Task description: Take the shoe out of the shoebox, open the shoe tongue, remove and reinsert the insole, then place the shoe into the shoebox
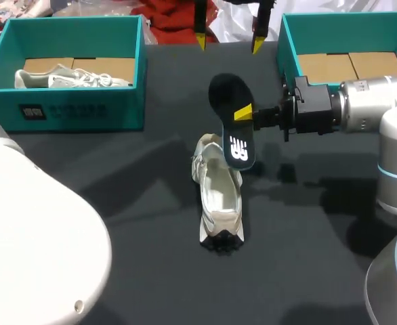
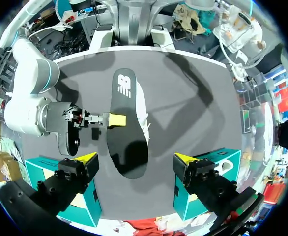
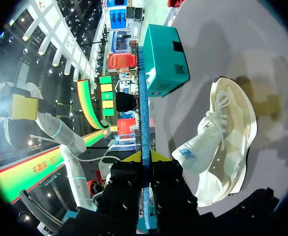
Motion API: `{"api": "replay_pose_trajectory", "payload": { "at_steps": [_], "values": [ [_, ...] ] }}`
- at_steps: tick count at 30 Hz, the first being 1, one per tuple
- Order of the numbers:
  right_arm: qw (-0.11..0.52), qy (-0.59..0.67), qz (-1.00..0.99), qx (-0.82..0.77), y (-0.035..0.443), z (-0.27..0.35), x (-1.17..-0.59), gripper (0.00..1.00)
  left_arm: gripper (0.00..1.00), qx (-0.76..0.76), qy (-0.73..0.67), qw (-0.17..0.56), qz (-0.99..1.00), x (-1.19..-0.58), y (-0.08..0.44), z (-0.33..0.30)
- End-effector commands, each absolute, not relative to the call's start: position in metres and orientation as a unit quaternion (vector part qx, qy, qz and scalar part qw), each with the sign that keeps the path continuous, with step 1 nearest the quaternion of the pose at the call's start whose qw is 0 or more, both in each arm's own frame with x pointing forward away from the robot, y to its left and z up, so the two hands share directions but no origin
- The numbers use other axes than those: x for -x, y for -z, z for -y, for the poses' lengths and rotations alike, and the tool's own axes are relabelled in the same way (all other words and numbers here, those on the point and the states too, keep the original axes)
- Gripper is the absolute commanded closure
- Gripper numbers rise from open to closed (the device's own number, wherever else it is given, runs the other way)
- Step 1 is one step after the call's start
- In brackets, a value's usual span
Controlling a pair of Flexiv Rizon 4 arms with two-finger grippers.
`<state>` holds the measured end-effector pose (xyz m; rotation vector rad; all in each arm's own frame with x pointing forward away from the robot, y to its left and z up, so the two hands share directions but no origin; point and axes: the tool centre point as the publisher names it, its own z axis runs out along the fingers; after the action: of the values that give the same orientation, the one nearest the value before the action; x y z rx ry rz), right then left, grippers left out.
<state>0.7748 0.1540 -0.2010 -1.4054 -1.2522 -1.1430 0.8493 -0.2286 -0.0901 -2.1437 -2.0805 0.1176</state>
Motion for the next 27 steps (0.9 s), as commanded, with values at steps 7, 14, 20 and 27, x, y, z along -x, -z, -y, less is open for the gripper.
{"api": "replay_pose_trajectory", "payload": {
  "at_steps": [7, 14, 20, 27],
  "values": [
    [0.452, 0.463, 0.507, 0.57, 0.201, -0.155, -0.774, 1.0, 0.0, 0.69, -0.209, -0.091, 0.687, -0.828, 0.101, 0.185],
    [0.452, 0.463, 0.507, 0.57, 0.201, -0.155, -0.774, 1.0, 0.0, 0.665, -0.276, -0.155, 0.676, -0.822, 0.113, 0.178],
    [0.452, 0.463, 0.507, 0.57, 0.201, -0.155, -0.774, 1.0, 0.0, 0.644, -0.314, -0.179, 0.674, -0.817, 0.124, 0.179],
    [0.452, 0.463, 0.507, 0.57, 0.201, -0.155, -0.774, 1.0, 0.0, 0.586, -0.317, -0.132, 0.734, -0.82, 0.133, 0.176]
  ]
}}
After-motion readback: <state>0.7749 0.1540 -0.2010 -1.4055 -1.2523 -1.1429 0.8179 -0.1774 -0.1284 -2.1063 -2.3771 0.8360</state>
